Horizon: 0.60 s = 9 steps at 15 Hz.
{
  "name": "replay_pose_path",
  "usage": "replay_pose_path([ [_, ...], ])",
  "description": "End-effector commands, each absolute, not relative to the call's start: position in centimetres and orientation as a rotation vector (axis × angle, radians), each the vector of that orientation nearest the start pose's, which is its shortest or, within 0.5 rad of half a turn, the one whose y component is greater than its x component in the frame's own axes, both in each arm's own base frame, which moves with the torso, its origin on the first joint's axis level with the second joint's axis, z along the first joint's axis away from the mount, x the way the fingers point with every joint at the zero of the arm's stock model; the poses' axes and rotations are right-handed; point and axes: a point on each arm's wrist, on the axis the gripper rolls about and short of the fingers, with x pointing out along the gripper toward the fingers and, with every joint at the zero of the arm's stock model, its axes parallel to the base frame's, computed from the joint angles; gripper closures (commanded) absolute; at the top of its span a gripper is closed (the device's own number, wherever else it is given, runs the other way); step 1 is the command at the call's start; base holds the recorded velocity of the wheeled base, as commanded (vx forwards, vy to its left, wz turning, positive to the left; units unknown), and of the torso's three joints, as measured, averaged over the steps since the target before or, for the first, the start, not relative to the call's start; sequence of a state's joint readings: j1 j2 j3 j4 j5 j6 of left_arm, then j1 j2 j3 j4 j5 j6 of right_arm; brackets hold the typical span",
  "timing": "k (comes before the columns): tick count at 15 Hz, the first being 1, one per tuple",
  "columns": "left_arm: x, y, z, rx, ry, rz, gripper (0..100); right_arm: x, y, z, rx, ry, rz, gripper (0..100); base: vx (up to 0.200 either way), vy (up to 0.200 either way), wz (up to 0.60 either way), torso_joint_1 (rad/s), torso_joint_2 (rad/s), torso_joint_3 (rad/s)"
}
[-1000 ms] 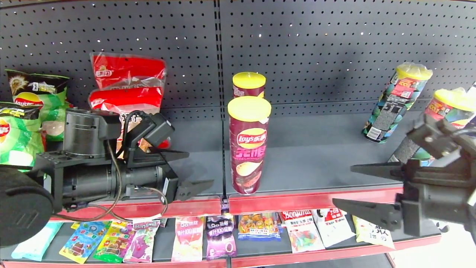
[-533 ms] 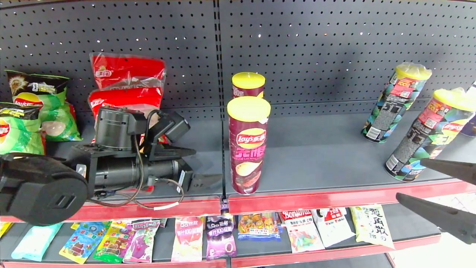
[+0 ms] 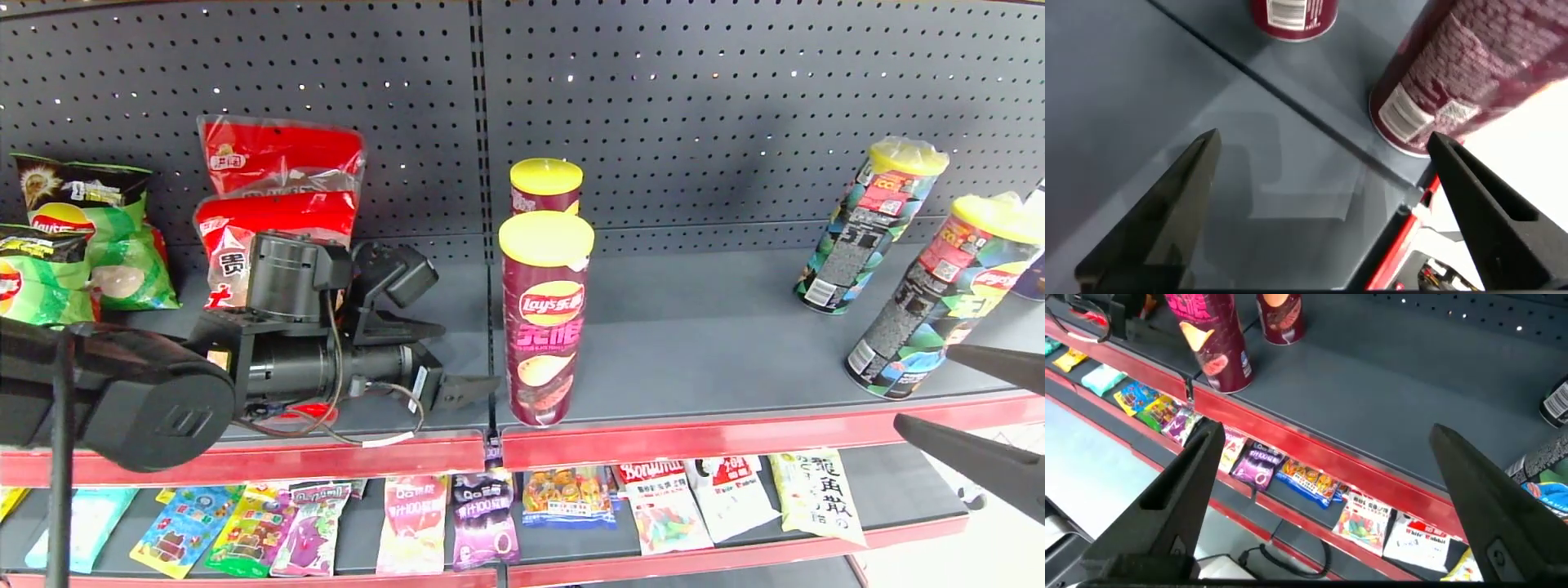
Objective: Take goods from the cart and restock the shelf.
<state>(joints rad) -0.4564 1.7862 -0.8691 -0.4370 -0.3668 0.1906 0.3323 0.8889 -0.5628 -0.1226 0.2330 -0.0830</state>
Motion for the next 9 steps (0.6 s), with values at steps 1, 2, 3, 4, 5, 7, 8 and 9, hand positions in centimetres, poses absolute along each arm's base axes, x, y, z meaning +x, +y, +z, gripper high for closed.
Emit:
replay_pose_path([
  [1, 28.56, -15.22, 15.14, 0.2, 0.419, -0.86, 0, 9.37, 3.79, 22.72, -0.091, 0.186, 0.572, 0, 0.0, 0.0, 0.0, 0.0, 0.0, 0.0],
  [2, 28.51, -15.59, 15.2, 0.201, 0.416, -0.868, 0, 9.37, 3.79, 22.72, -0.092, 0.186, 0.573, 0, 0.0, 0.0, 0.0, 0.0, 0.0, 0.0],
  [3, 28.55, -15.66, 15.14, 0.202, 0.418, -0.87, 0, 9.37, 3.79, 22.72, -0.092, 0.186, 0.573, 0, 0.0, 0.0, 0.0, 0.0, 0.0, 0.0],
  [4, 28.65, -15.71, 15.16, 0.202, 0.416, -0.87, 0, 9.33, 3.78, 22.74, -0.091, 0.185, 0.572, 0, 0.0, 0.0, 0.0, 0.0, 0.0, 0.0],
  [5, 28.73, -15.75, 15.14, 0.202, 0.416, -0.868, 0, 9.34, 3.78, 22.78, -0.088, 0.184, 0.572, 0, 0.0, 0.0, 0.0, 0.0, 0.0, 0.0],
  [7, 28.77, -15.77, 15.21, 0.202, 0.413, -0.868, 0, 9.34, 3.78, 22.83, -0.082, 0.184, 0.571, 0, 0.0, 0.0, 0.0, 0.0, 0.0, 0.0],
  [8, 28.75, -15.7, 15.22, 0.202, 0.413, -0.865, 0, 9.33, 3.78, 22.77, -0.082, 0.187, 0.571, 0, 0.0, 0.0, 0.0, 0.0, 0.0, 0.0],
  [9, 28.6, -15.56, 15.23, 0.202, 0.415, -0.862, 0, 9.33, 3.77, 22.58, -0.082, 0.195, 0.572, 0, 0.0, 0.0, 0.0, 0.0, 0.0, 0.0],
])
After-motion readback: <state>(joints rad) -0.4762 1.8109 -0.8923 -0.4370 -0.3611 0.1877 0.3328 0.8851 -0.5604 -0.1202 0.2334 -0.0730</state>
